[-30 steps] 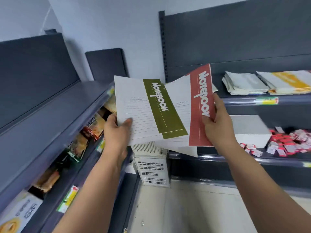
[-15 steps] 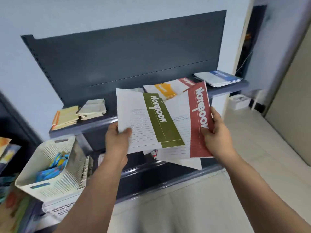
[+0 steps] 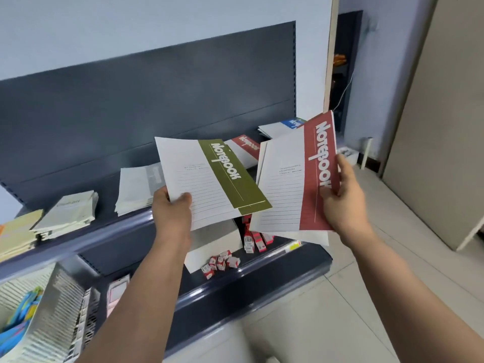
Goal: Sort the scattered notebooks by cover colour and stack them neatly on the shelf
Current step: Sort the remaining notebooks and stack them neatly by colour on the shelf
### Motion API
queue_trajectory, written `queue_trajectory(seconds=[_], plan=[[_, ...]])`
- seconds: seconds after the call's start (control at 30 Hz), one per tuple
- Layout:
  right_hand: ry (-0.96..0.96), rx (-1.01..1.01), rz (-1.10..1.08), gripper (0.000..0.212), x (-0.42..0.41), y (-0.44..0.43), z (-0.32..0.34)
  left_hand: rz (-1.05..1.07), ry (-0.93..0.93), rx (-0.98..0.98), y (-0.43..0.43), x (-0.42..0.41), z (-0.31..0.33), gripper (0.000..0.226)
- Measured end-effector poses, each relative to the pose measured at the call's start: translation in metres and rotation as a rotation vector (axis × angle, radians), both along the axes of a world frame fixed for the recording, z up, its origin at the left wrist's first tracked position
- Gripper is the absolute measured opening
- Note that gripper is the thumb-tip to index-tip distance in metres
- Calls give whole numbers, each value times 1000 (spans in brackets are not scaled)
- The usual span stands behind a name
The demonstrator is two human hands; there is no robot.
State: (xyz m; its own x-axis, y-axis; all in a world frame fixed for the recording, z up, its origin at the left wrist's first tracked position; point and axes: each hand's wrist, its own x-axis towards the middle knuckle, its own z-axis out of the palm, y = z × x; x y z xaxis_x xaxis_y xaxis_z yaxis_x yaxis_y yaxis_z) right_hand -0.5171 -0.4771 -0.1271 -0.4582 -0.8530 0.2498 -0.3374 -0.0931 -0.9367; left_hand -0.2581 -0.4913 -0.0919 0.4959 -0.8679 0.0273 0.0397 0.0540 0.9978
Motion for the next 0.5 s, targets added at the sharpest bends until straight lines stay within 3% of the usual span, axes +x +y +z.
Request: queue_trajectory(seconds=[0.2,0.5], plan=[[64,-71,58,74,2,-112,8,81,46,-44,-92,4,2,32],[188,-14,188,66,13,-270,30,128,100,-33,-222,2,17,32]])
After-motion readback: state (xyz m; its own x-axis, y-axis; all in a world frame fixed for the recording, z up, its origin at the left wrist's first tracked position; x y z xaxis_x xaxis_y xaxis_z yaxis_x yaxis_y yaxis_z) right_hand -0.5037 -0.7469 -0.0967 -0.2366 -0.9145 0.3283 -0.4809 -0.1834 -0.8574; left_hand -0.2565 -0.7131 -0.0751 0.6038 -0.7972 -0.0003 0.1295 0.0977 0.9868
